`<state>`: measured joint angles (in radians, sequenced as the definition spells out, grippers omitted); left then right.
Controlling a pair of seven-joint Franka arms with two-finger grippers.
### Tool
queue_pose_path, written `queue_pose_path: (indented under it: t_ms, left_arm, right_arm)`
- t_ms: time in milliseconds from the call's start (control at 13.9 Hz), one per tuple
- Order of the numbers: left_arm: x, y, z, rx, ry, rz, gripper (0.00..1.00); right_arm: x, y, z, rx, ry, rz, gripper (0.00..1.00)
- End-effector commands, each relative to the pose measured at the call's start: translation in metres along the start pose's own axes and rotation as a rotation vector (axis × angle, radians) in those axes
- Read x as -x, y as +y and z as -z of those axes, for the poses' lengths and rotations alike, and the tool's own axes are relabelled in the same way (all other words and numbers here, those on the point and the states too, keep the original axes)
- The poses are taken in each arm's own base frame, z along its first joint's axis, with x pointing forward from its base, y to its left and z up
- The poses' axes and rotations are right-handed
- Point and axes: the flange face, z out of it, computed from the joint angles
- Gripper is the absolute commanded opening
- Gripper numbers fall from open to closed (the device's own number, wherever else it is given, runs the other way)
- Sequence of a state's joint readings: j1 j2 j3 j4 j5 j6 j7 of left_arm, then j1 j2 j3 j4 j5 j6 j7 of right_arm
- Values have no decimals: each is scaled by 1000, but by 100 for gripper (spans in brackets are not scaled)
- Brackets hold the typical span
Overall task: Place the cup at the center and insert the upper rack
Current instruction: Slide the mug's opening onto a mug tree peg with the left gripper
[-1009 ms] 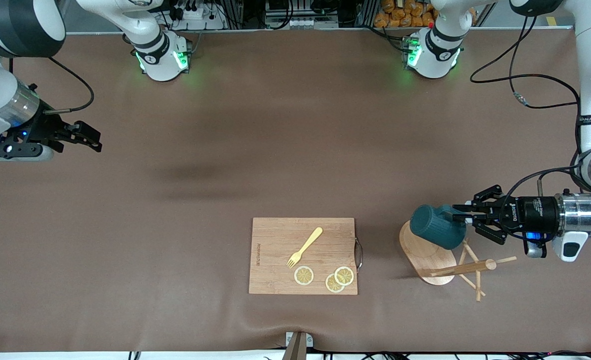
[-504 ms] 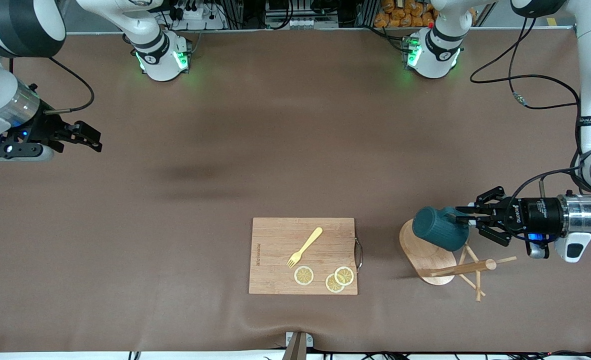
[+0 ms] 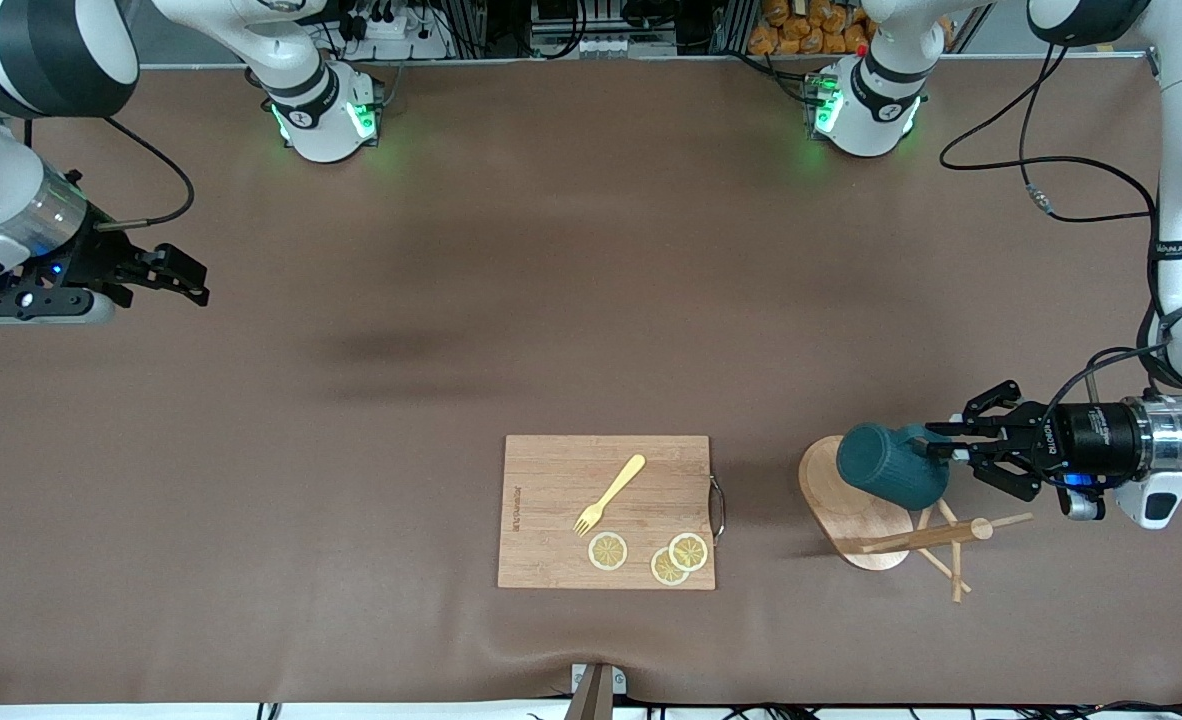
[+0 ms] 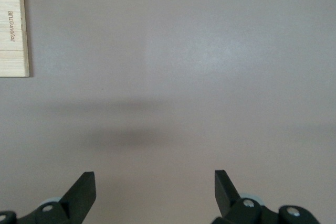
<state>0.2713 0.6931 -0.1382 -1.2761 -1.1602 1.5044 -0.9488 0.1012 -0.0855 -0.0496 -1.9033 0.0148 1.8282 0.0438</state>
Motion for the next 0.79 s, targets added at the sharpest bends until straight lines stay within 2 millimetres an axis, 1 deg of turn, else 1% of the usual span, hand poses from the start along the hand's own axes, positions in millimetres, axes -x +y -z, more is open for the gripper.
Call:
queue_pose_path:
  t_ms: [0,144,216,360,576,721]
  left_arm:
    - [-4,0,5,11,-43,-1,0]
    - [-6,0,4,13,-62,1,0]
    - [-12,-1,8,26,-74,9,0]
    - [-19,-3,14,38,-105,20,0]
    - [-24,-5,16,40,-118,27,0]
    - [-25,-7,20,37,-121,27,0]
  right_arm:
    - [2,-5,4,4,8,23,100]
    - [1,-5,3,4,13,21,100]
    - [1,-9,4,4,17,24,100]
    - [2,-4,5,4,14,21,100]
    - [1,-8,6,4,22,27,100]
    - [1,-6,6,5,20,26,100]
